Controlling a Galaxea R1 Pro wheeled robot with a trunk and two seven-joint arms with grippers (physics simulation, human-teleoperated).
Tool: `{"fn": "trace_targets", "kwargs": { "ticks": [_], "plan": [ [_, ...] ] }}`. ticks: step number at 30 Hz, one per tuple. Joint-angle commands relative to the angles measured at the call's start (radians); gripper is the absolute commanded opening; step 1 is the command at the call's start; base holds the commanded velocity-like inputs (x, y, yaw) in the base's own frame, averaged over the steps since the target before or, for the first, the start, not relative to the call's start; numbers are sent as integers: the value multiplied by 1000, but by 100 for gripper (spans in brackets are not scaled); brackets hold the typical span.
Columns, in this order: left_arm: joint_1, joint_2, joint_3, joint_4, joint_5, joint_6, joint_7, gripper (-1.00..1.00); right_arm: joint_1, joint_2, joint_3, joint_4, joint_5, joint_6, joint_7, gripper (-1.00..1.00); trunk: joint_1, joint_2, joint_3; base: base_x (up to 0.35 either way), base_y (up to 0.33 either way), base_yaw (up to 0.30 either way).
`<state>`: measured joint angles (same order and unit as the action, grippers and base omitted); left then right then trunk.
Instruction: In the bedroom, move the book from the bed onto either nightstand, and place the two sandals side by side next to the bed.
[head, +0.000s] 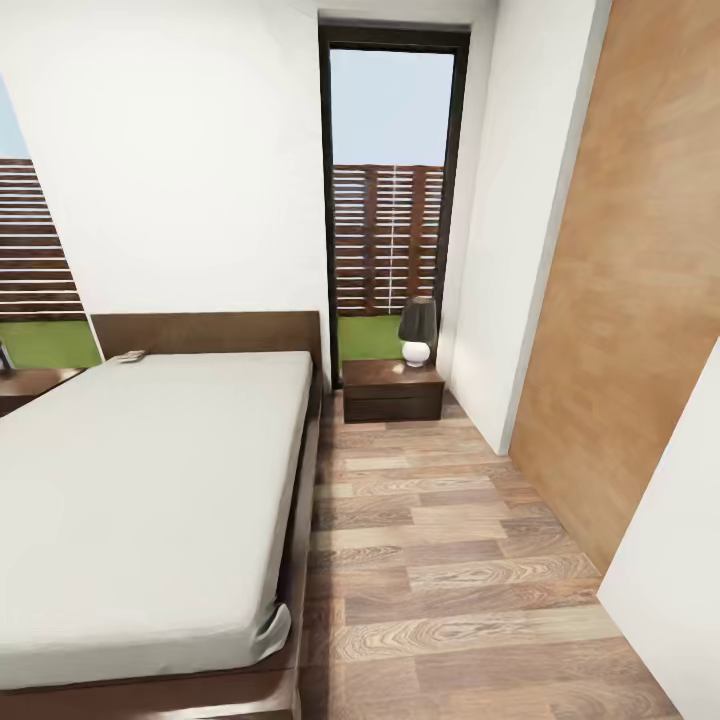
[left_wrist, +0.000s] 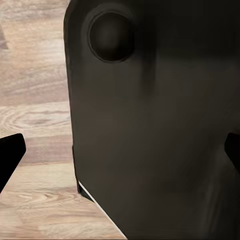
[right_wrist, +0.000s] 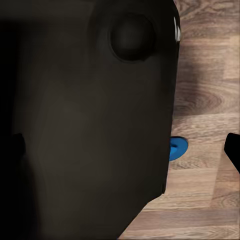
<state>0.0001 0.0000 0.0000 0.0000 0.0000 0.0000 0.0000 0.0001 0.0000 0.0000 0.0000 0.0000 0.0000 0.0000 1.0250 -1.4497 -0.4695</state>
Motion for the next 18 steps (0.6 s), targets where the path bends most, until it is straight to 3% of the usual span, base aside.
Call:
{"fn": "trace_targets", "kwargs": {
  "ticks": [1,7,18],
  "plan": [
    [6,6,3,-6,2,-6,-6,100,-3,6,3,1,3,-5,6,100,0,0,0,0,0,0],
    [13,15,5,-20,4,-15,-10,100,-6,5,3,2,3,-5,6,100,0,0,0,0,0,0],
    [14,5,57,-81,11,-13,-9,100,-19,3,2,2,3,-5,6,100,0,0,0,0,0,0]
  ]
}}
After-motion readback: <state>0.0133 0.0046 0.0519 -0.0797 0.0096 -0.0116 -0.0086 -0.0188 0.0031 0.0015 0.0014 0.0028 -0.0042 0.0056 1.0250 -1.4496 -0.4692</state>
